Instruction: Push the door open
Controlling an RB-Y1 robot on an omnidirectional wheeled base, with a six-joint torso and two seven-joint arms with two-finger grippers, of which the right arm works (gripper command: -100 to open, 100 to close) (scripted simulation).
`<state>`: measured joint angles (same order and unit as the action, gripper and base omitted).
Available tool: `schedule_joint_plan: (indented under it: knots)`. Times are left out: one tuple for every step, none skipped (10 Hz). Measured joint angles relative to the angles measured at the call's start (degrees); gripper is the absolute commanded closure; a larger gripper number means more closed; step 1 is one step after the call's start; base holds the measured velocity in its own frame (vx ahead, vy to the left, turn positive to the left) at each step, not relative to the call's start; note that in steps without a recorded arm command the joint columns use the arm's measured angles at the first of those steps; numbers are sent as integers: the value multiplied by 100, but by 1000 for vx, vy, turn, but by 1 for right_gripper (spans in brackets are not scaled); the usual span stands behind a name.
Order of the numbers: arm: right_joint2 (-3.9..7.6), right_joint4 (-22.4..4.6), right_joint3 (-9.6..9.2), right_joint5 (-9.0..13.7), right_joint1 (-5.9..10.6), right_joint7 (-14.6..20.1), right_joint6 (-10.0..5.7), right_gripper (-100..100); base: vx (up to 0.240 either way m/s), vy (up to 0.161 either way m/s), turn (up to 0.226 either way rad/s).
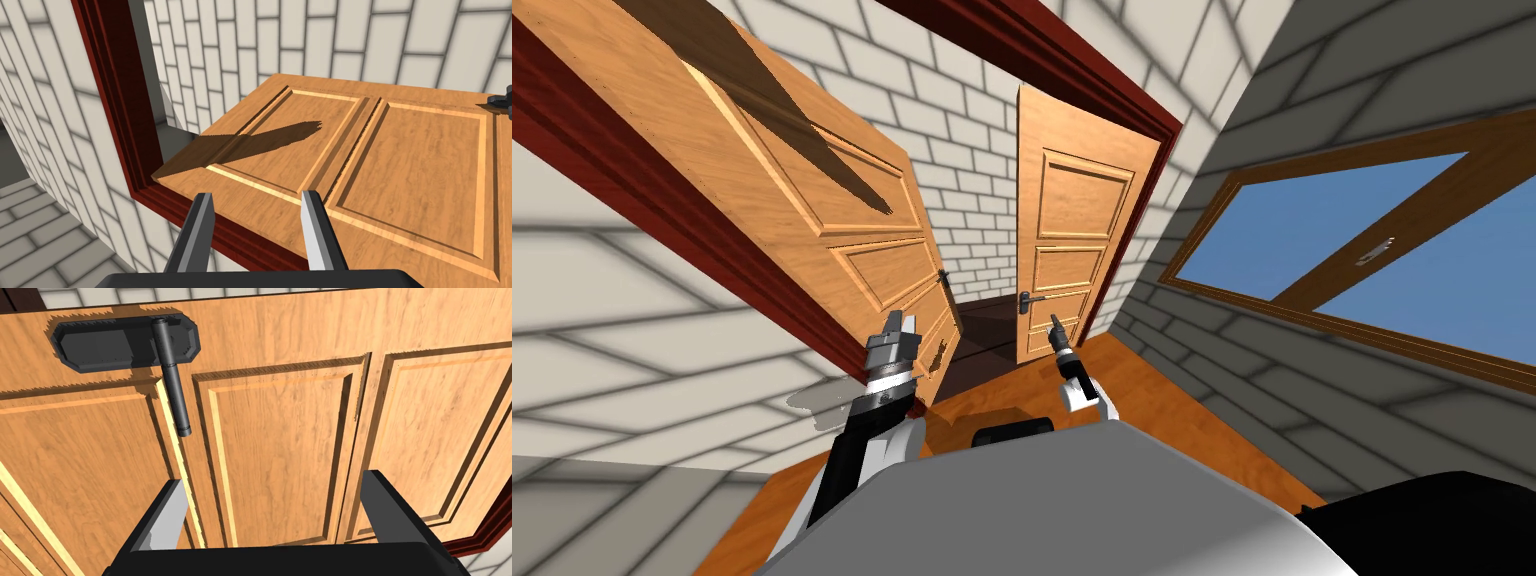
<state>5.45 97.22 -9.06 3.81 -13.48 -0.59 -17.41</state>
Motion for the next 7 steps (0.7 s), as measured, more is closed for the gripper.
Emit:
schedule_joint_plan:
  knots:
    - [11,-131,-42,-6,39,21,16,-100,77,-105,83]
    - [13,-250,-79,-13,96,35,49,-100,69,-104,80]
    - [45,-386,-106,-8,160,64,71,-100,66,-110,66]
    - [42,-478,-145,-17,198,78,107,-100,72,-104,69]
    - [20,-646,-171,-28,289,79,125,-100,67,-98,67]
    - [21,-781,-205,-35,335,88,122,-100,101,-122,86]
    - [33,-932,-237,-35,422,111,160,-100,104,-141,74]
